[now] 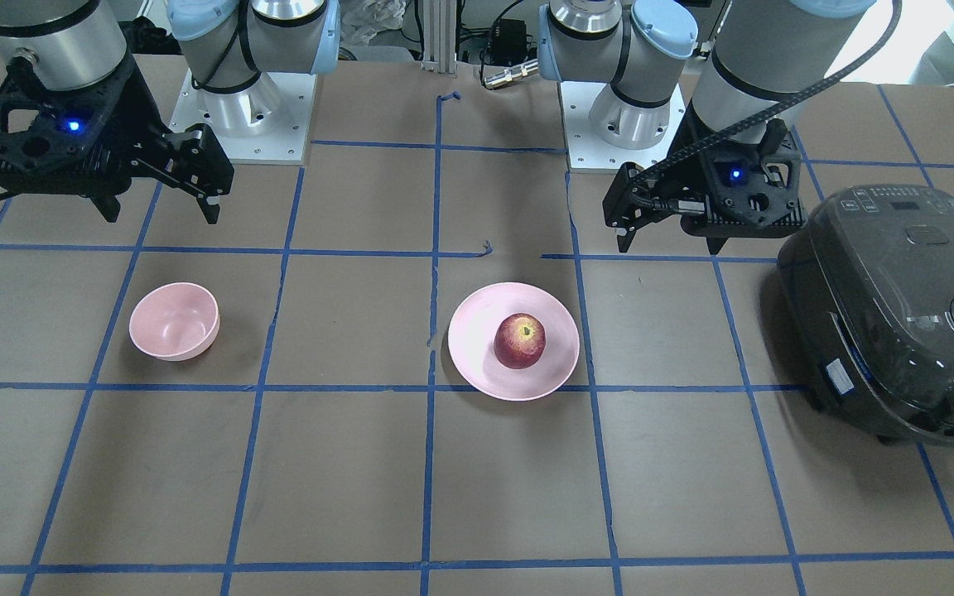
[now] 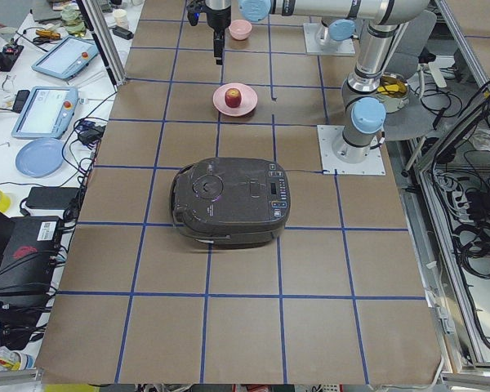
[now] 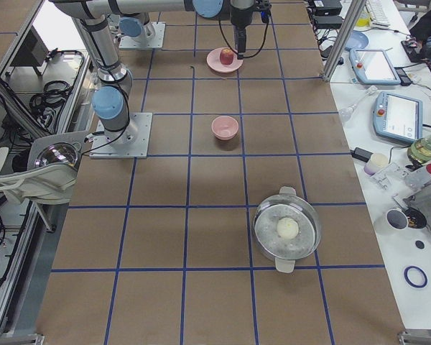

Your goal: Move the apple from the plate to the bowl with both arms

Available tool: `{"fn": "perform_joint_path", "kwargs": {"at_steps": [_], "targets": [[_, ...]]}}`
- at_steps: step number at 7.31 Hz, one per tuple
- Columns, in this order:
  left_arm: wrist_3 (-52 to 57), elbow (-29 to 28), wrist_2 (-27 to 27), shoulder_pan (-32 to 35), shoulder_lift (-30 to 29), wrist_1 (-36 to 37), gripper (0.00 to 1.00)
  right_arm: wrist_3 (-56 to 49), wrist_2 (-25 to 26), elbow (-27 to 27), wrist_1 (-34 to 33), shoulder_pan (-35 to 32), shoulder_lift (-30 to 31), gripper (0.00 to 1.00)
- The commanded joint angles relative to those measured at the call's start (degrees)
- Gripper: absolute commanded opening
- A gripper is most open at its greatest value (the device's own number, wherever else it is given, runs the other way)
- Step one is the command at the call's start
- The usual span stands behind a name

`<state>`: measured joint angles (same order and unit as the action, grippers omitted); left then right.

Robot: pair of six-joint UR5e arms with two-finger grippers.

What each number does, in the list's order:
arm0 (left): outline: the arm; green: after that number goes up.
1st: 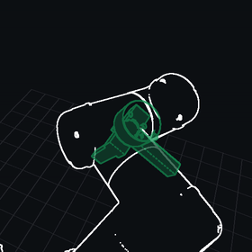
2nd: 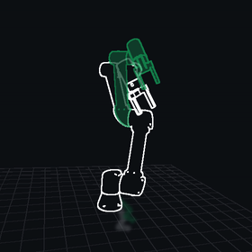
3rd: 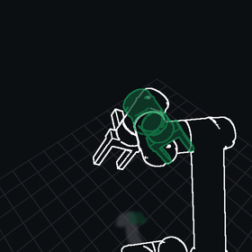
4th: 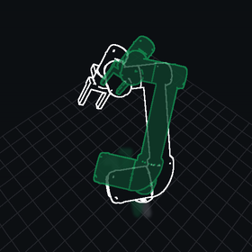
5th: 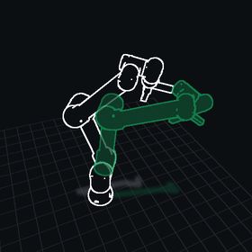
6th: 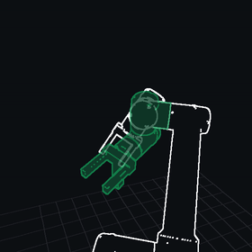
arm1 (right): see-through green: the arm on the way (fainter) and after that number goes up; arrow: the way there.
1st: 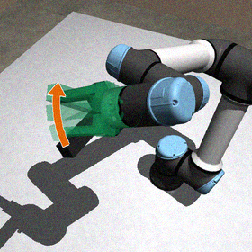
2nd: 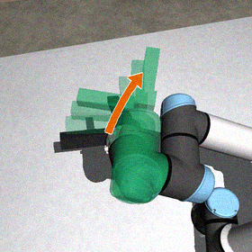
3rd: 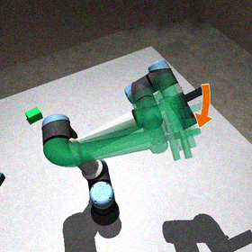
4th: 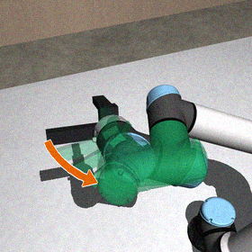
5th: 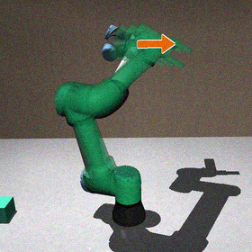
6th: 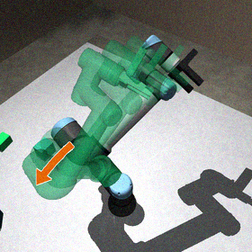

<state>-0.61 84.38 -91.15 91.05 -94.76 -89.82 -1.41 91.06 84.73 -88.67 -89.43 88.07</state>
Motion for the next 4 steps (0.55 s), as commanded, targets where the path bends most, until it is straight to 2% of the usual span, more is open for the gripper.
{"fn": "perform_joint_path", "kwargs": {"at_steps": [1, 4], "targets": [[-0.01, 0.00, 0.09, 0.00, 0.10, 0.00, 1.00, 0.00, -0.09, 0.00, -0.10, -0.04, -0.09, 1.00], [-0.01, 0.00, 0.18, 0.09, 0.36, -0.09, 1.00, 0.00, -0.18, 0.00, -0.10, -0.04, -0.09, 1.00]]}}
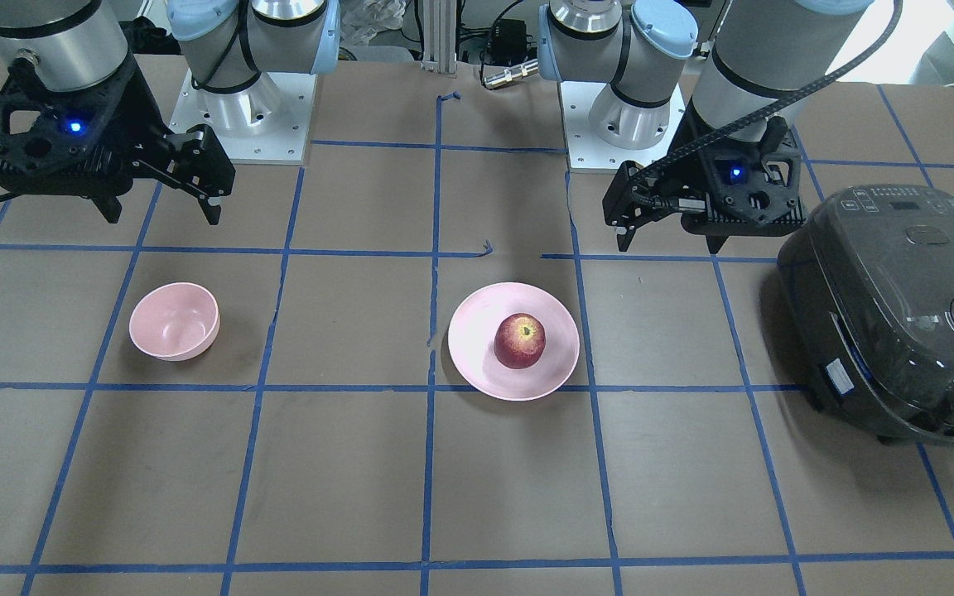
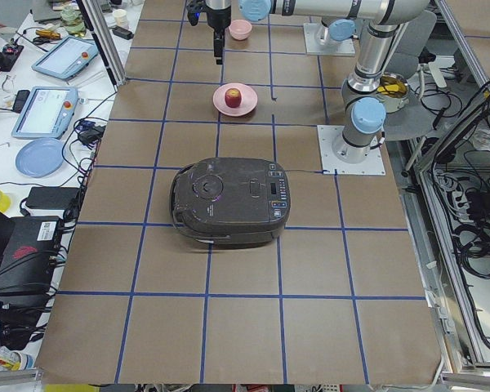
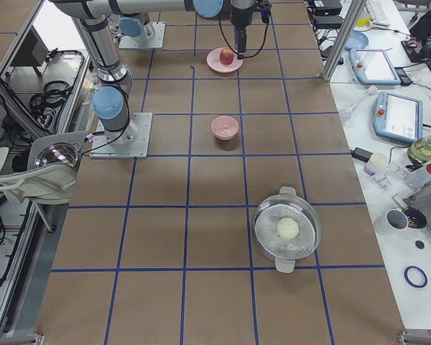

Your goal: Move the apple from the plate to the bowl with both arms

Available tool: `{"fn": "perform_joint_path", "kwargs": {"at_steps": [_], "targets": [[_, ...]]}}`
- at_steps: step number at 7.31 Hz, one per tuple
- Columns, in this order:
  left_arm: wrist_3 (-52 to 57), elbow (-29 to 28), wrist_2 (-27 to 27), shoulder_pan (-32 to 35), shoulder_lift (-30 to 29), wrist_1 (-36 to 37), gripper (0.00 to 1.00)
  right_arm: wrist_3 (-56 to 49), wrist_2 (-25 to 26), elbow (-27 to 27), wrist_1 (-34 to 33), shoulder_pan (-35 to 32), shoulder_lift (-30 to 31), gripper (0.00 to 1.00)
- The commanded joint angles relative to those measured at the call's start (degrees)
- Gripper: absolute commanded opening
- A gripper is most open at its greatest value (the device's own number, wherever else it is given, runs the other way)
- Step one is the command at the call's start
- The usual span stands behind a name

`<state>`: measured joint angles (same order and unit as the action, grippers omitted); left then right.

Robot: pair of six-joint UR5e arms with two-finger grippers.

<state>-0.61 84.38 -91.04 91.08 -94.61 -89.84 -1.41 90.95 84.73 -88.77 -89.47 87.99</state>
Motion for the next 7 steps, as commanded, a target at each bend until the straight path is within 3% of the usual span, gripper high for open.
{"fn": "perform_joint_path", "kwargs": {"at_steps": [1, 6, 7], "targets": [[0.00, 0.00, 0.07, 0.07, 0.30, -0.07, 1.00, 0.00, 0.02, 0.00, 0.08, 0.09, -0.01, 1.00], [-2.70, 1.22, -0.19, 2.69, -1.18, 1.50, 1.00, 0.00, 0.10, 0.00, 0.08, 0.09, 0.08, 1.00], [-3.16, 4.62, -0.46, 4.88, -1.45, 8.73, 1.00, 0.00, 0.19, 0.00, 0.08, 0.09, -0.01, 1.00]]}}
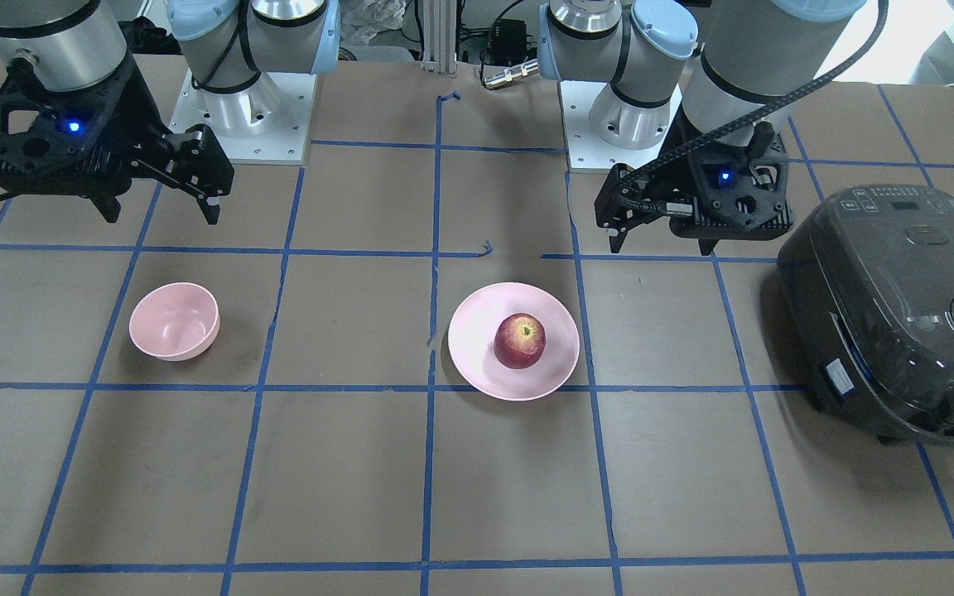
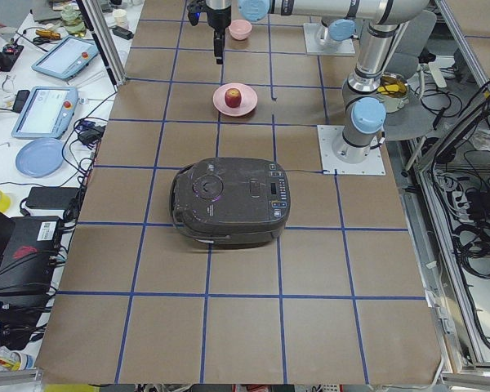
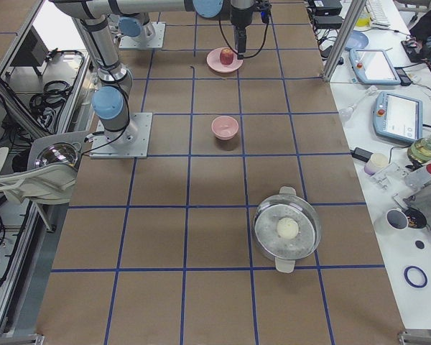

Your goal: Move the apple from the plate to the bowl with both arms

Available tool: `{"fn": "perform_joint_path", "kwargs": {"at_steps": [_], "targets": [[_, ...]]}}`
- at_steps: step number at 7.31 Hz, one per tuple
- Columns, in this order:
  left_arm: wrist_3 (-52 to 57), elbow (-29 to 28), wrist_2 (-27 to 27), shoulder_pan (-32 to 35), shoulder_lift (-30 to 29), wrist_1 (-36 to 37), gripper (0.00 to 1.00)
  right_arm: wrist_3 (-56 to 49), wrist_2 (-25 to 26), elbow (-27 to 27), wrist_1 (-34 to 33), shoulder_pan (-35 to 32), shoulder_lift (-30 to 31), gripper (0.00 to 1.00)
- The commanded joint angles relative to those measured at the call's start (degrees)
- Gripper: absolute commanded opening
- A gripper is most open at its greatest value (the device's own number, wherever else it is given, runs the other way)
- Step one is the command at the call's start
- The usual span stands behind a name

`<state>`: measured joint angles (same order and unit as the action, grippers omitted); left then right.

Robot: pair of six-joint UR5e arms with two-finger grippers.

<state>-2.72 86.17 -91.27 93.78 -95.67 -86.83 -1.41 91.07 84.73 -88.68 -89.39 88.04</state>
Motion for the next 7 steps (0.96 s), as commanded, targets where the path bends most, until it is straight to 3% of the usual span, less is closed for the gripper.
{"fn": "perform_joint_path", "kwargs": {"at_steps": [1, 3, 5, 6, 7], "targets": [[-1.14, 7.22, 0.12, 2.72, -0.48, 13.89, 1.00, 0.00, 0.07, 0.00, 0.09, 0.00, -0.06, 1.00], [-1.06, 16.09, 0.21, 4.82, -0.48, 22.90, 1.00, -0.78, 0.33, 0.44, 0.09, 0.70, -0.32, 1.00], [-3.77, 22.26, 0.12, 5.54, -2.05, 26.01, 1.00, -6.90, -0.02, 3.23, 0.09, 3.59, -0.41, 1.00], [-3.87, 23.25, 0.30, 5.54, -3.71, 26.97, 1.00, -11.29, -0.02, 8.04, -1.39, 4.39, -0.50, 1.00], [-3.87, 23.26, 0.30, 5.71, -5.21, 27.50, 1.00, -12.12, -0.11, 14.87, -8.45, 6.66, -0.67, 1.00]]}}
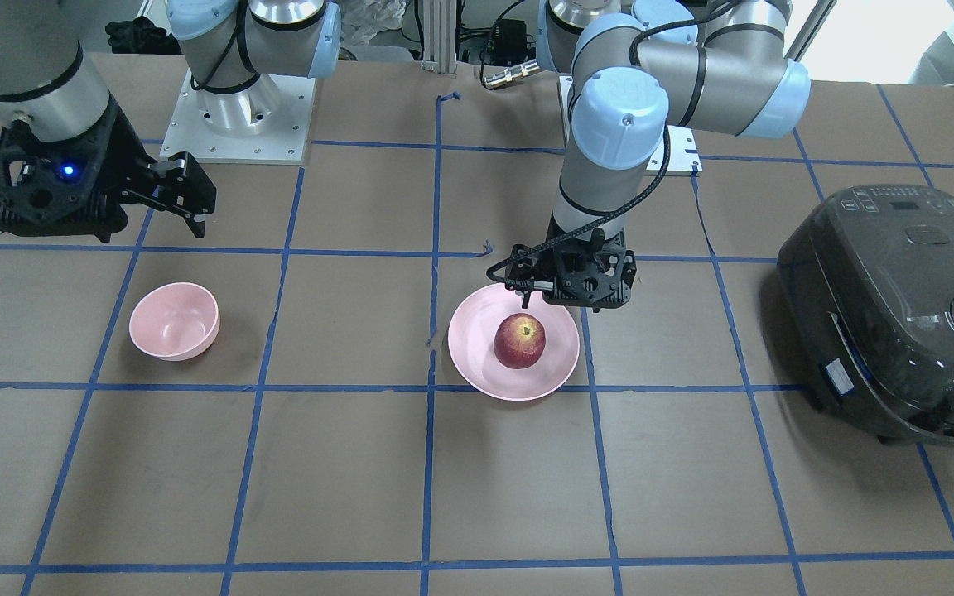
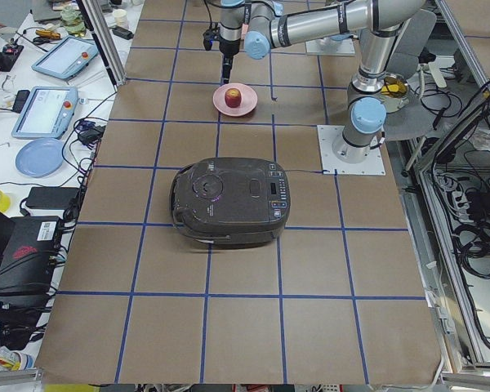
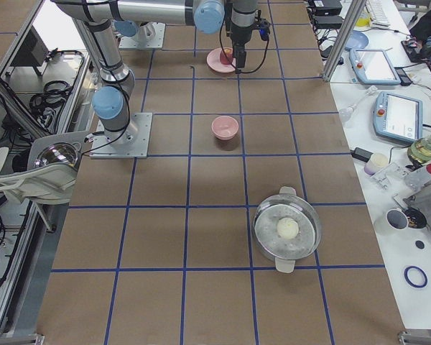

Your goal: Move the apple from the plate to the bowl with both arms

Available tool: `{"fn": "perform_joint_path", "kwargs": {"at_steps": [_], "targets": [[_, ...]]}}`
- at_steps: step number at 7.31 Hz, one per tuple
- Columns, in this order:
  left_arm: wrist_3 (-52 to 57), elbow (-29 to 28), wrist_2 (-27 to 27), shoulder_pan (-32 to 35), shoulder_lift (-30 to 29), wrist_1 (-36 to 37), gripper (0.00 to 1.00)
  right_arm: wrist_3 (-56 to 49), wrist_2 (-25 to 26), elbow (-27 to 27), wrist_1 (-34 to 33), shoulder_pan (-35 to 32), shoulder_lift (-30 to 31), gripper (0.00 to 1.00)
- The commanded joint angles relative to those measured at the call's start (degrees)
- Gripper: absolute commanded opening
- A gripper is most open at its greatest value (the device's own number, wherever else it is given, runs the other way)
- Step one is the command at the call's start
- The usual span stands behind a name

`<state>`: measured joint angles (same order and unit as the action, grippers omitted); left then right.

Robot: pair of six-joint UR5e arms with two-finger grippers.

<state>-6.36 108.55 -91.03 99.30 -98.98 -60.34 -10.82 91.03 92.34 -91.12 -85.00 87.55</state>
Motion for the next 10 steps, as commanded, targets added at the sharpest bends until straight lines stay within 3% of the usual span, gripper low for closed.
{"fn": "perform_joint_path", "kwargs": {"at_steps": [1, 3, 4, 5, 6, 7, 9, 10], "targets": [[-0.32, 0.87, 0.15, 0.28, -2.96, 2.66, 1.00, -3.15, -0.42, 14.90, -15.92, 4.21, -0.18, 1.00], [-0.32, 1.83, 3.29, 0.89, -5.42, 5.31, 1.00, -5.61, -0.42, 28.01, -36.83, 5.89, -4.20, 1.00], [-0.32, 1.75, 3.31, 0.89, -6.30, 7.23, 1.00, -5.62, 0.02, 30.34, -40.25, 5.90, -6.05, 1.00], [-0.32, 1.92, 3.48, 0.89, -7.44, 9.08, 1.00, -5.53, 0.02, 30.97, -40.19, 5.55, -6.51, 0.89], [-0.41, 1.93, 3.49, 0.89, -8.50, 9.10, 1.00, -5.53, 0.28, 32.80, -40.71, 5.63, -6.51, 0.77], [-0.41, 1.93, 5.84, 1.24, -9.55, 9.10, 1.00, -5.70, 0.28, 33.08, -41.15, 5.63, -6.60, 0.45], [1.07, 3.06, 7.53, 1.42, -10.44, 11.88, 1.00, -5.70, 0.28, 33.08, -41.33, 5.63, -6.51, 0.04], [1.52, 4.11, 7.44, 1.33, -10.44, 17.56, 1.00, -5.70, 0.20, 33.00, -41.33, 5.63, -6.51, 0.00]]}}
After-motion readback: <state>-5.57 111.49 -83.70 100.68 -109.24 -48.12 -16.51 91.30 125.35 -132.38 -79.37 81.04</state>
